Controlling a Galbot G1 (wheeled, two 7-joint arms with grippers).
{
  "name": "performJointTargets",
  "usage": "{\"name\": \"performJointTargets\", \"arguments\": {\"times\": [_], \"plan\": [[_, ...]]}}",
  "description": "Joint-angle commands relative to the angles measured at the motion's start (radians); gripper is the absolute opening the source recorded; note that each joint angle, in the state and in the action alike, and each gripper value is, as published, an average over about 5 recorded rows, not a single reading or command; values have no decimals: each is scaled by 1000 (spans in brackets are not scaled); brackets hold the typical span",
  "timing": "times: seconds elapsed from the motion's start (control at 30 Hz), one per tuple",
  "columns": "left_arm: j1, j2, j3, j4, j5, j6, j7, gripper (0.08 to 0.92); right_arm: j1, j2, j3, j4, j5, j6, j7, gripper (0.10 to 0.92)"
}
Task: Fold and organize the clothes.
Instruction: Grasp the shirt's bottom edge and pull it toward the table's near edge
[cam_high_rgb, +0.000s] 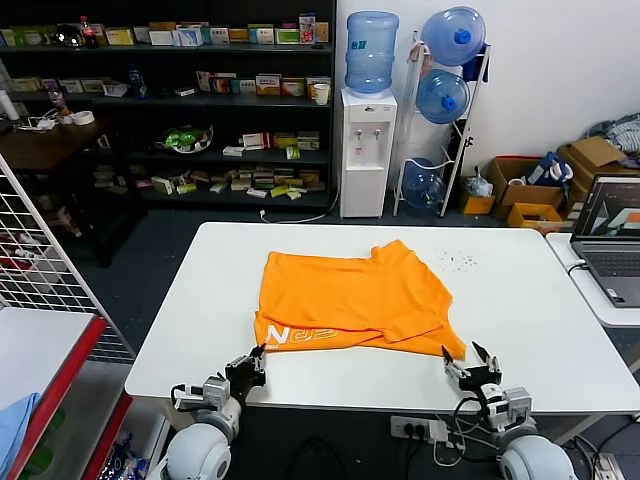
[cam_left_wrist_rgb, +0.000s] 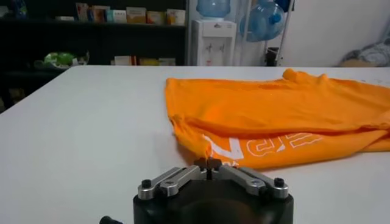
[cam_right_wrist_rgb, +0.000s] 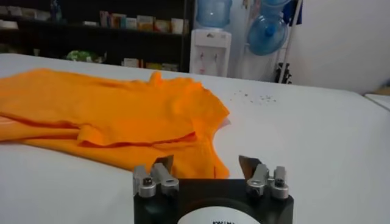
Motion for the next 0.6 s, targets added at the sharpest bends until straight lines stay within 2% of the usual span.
{"name": "performJointTargets", "arguments": {"times": [0.03, 0.37, 0.6], "plan": [[2, 2, -2, -2, 1, -2, 1, 98, 31, 16, -9, -60, 1, 11, -5, 639], [12, 6, -6, -18, 4, -2, 0, 98, 23, 19, -12, -43, -19, 17, -7, 345], [20, 37, -6, -51, -28, 10, -4, 98, -19, -27, 12, 12, -18, 1, -5, 151]]}}
